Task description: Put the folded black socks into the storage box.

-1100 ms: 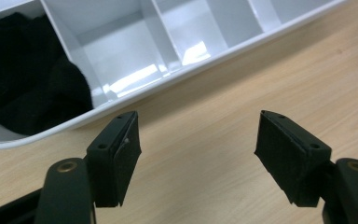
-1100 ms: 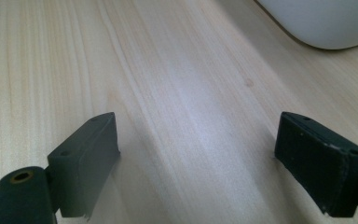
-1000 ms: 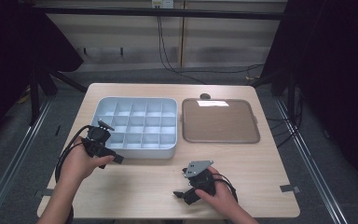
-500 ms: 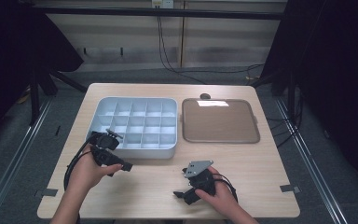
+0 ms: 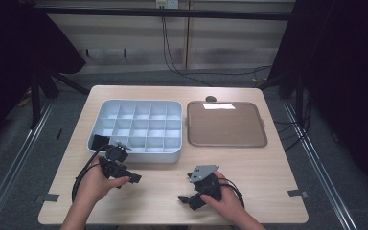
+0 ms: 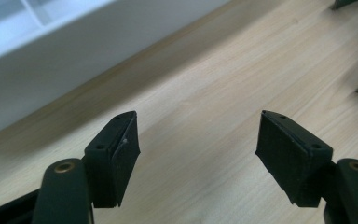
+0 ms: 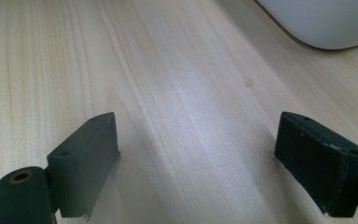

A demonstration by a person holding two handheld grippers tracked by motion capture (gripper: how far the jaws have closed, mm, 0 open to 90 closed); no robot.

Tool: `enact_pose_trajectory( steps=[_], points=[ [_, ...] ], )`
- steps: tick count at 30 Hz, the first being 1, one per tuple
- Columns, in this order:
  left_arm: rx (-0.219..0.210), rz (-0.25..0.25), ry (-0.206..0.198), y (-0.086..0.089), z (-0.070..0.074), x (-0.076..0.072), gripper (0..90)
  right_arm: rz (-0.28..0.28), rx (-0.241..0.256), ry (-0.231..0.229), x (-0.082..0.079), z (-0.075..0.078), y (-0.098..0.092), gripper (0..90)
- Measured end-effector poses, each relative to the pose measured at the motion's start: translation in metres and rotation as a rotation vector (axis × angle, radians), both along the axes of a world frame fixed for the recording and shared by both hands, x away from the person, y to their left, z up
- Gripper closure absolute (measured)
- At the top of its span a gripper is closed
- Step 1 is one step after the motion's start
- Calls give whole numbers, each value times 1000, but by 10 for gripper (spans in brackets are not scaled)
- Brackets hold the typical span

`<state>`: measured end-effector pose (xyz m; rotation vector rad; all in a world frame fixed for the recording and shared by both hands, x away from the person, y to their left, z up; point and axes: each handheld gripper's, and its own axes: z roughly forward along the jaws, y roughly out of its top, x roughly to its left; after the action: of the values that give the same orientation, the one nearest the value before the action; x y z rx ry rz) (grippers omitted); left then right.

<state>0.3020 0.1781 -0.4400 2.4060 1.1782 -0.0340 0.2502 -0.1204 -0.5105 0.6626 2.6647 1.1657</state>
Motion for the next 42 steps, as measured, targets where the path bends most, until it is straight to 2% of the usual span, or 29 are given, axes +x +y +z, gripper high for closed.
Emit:
enact_pose_trajectory(
  steps=[2, 4, 6, 24, 27, 34, 38, 42],
  points=[
    [5, -22, 6, -2, -5, -2, 291, 0, 0, 0, 0, 0, 0, 129],
    [-5, -22, 7, -4, -7, -3, 291, 0, 0, 0, 0, 0, 0, 129],
    [-6, -42, -1, -5, -11, -5, 290, 0, 0, 0, 0, 0, 0, 129],
    [-20, -118, -46, -15, -32, -15, 289, 0, 0, 0, 0, 0, 0, 129],
    [-19, -127, -72, -16, -35, -17, 289, 0, 0, 0, 0, 0, 0, 129],
    [-26, -144, -97, -17, -39, -20, 280, 0, 0, 0, 0, 0, 0, 129],
    [-25, -160, -129, -18, -41, -23, 264, 0, 0, 1, 0, 0, 0, 129],
    [-31, -145, -148, -18, -42, -26, 262, 0, 0, 0, 0, 0, 0, 128]
  ],
)
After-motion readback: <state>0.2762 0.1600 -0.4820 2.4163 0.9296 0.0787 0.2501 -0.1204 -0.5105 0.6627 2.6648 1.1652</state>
